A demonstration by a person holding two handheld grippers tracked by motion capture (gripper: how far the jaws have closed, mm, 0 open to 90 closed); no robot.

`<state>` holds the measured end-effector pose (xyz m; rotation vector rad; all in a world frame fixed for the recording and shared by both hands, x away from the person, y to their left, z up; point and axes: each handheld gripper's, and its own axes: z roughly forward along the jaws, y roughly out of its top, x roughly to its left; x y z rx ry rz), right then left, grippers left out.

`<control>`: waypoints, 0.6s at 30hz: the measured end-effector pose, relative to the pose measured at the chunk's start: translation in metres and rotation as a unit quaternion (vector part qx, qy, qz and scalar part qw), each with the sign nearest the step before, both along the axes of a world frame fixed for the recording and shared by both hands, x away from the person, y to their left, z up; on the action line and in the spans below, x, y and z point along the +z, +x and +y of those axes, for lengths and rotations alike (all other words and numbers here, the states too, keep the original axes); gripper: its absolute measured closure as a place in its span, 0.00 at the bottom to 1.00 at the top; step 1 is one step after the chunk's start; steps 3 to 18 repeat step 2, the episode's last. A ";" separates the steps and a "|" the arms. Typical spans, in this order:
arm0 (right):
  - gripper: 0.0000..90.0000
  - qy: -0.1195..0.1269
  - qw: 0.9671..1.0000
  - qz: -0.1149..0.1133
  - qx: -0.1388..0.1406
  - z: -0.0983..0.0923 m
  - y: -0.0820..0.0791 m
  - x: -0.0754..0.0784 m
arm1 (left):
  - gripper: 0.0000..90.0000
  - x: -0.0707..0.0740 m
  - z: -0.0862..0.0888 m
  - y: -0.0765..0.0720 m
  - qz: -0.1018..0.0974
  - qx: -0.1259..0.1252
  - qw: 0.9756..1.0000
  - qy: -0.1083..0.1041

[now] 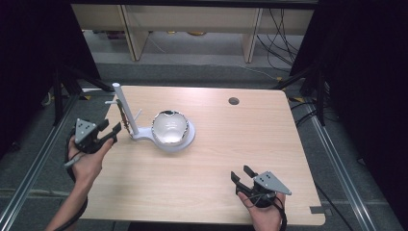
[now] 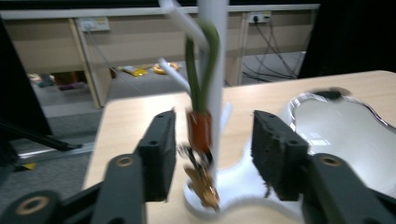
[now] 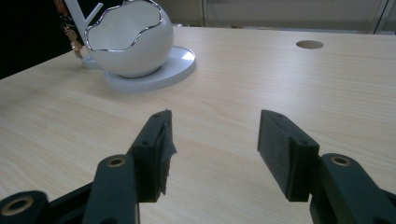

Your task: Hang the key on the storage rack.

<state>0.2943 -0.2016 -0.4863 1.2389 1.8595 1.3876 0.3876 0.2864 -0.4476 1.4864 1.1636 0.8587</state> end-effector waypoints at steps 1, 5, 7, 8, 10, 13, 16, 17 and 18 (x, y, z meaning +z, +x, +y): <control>0.50 -0.001 1.000 0.005 0.004 0.000 0.000 0.000 | 0.49 -0.008 0.000 -0.005 0.002 -0.004 1.000 -0.001; 0.50 -0.004 1.000 0.006 0.000 -0.001 0.000 0.001 | 0.48 -0.016 0.000 -0.010 0.007 -0.008 1.000 -0.001; 0.50 -0.004 1.000 0.006 0.000 -0.001 0.000 0.001 | 0.48 -0.016 0.000 -0.010 0.007 -0.008 1.000 -0.001; 0.50 -0.004 1.000 0.006 0.000 -0.001 0.000 0.001 | 0.48 -0.016 0.000 -0.010 0.007 -0.008 1.000 -0.001; 0.50 -0.004 1.000 0.006 0.000 -0.001 0.000 0.001 | 0.48 -0.016 0.000 -0.010 0.007 -0.008 1.000 -0.001; 0.50 -0.004 1.000 0.006 0.000 -0.001 0.000 0.001 | 0.48 -0.016 0.000 -0.010 0.007 -0.008 1.000 -0.001; 0.50 -0.004 1.000 0.006 0.000 -0.001 0.000 0.001 | 0.48 -0.016 0.000 -0.010 0.007 -0.008 1.000 -0.001; 0.50 -0.004 1.000 0.006 0.000 -0.001 0.000 0.001 | 0.48 -0.016 0.000 -0.010 0.007 -0.008 1.000 -0.001; 0.50 -0.004 1.000 0.006 0.000 -0.001 0.000 0.001 | 0.48 -0.016 0.000 -0.010 0.007 -0.008 1.000 -0.001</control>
